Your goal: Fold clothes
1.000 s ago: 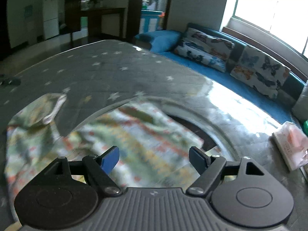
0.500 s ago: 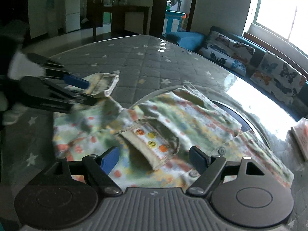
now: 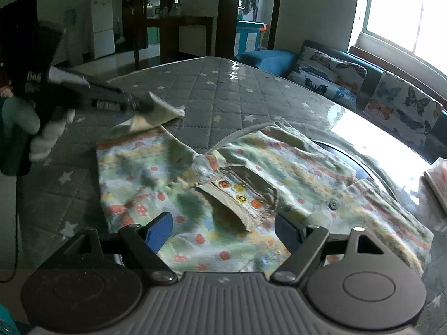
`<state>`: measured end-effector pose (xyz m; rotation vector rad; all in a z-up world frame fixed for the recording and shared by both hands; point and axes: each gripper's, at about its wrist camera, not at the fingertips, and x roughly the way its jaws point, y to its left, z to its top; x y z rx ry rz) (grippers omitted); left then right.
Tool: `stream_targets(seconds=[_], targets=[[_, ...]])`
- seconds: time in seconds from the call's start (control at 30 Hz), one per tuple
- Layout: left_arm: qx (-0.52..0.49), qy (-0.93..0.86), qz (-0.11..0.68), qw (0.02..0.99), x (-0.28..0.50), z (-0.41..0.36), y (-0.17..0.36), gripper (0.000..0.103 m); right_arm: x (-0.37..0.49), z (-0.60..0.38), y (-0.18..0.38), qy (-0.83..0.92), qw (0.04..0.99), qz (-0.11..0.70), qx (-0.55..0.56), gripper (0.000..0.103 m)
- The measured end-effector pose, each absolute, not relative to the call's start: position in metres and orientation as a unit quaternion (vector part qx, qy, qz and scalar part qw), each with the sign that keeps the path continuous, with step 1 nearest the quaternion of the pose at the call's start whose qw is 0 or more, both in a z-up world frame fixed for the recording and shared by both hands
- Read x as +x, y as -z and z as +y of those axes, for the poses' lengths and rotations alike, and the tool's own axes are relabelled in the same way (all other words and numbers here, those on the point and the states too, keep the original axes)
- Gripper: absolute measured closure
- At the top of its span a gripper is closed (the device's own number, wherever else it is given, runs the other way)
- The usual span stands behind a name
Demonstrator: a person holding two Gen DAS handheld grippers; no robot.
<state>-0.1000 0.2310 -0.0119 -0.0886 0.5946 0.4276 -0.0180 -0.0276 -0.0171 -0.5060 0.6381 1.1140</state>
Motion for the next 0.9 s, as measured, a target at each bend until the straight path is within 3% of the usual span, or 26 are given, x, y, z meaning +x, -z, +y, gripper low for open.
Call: stream_targets(seconds=[0.33, 0.63, 0.9], targets=[[-0.081, -0.328, 0.279, 0.899, -0.146, 0.297, 0.01, 0.098, -0.035, -0.024, 0.018, -0.529, 0.765, 0.298, -0.215, 0.021], [-0.093, -0.349, 0.307, 0.88, -0.155, 0.301, 0.031, 0.097, -0.054, -0.018, 0.037, -0.542, 0.742, 0.321, -0.23, 0.021], [-0.089, -0.372, 0.306, 0.872, -0.155, 0.301, 0.026, 0.087, -0.056, -0.058, 0.018, -0.544, 0.747, 0.328, -0.199, 0.021]])
